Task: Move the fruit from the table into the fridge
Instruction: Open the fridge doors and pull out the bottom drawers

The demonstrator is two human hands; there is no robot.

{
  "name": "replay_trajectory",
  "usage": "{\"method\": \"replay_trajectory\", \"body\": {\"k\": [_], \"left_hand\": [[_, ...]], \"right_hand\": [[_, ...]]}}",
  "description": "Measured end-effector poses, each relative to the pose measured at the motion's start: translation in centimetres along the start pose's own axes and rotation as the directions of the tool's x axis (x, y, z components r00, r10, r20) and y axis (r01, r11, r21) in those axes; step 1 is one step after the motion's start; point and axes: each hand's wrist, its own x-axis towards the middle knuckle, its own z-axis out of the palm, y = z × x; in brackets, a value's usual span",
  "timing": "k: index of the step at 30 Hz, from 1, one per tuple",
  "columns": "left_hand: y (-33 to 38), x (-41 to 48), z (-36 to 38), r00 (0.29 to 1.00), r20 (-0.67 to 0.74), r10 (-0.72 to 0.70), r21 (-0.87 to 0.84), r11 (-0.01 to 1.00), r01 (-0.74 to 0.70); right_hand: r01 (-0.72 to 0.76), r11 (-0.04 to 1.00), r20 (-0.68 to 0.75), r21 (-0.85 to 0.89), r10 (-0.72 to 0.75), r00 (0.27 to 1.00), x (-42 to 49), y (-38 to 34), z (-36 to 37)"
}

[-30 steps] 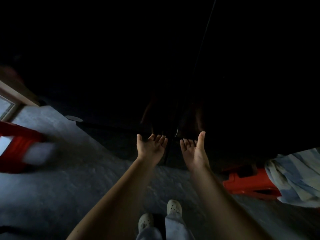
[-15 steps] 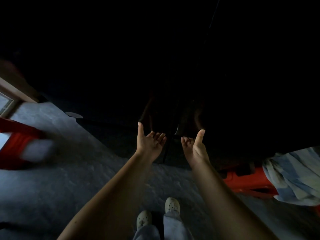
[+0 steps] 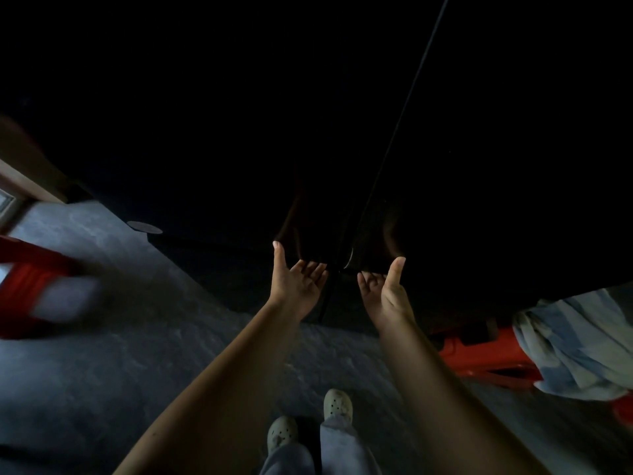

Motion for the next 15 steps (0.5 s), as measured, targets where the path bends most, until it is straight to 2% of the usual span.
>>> {"method": "replay_trajectory", "body": {"k": [4, 8, 10, 12, 15], "left_hand": [[0.1, 0.2, 0.0, 1.0, -0.024, -0.01, -0.036, 0.999, 0.009], [0.1, 0.5, -0.3, 0.999, -0.032, -0.012, -0.033, 0.999, 0.011], [0.0, 0.4, -0.4, 0.999, -0.032, -0.011, -0.026, 1.0, 0.01], [-0.1, 0.2, -0.6, 1.0, -0.027, -0.013, -0.012, 1.0, 0.013], [-0.2, -0.6, -1.5, 0.999, -0.027, -0.027, 0.017, 0.999, 0.027]], "right_hand": [[0.052, 0.933, 0.033, -0.357, -0.043, 0.999, -1.6, 0.8, -2.2], [-0.006, 0.975, 0.08, -0.224, 0.024, 0.997, -3.2, 1.2, -3.9], [-0.003, 0.976, 0.091, -0.218, 0.023, 0.996, -3.7, 1.3, -3.9], [-0.011, 0.983, 0.065, -0.186, 0.024, 0.998, -3.8, 1.3, -3.7], [-0.038, 0.999, 0.022, -0.034, 0.039, 0.999, -3.4, 1.2, -3.1]]}}
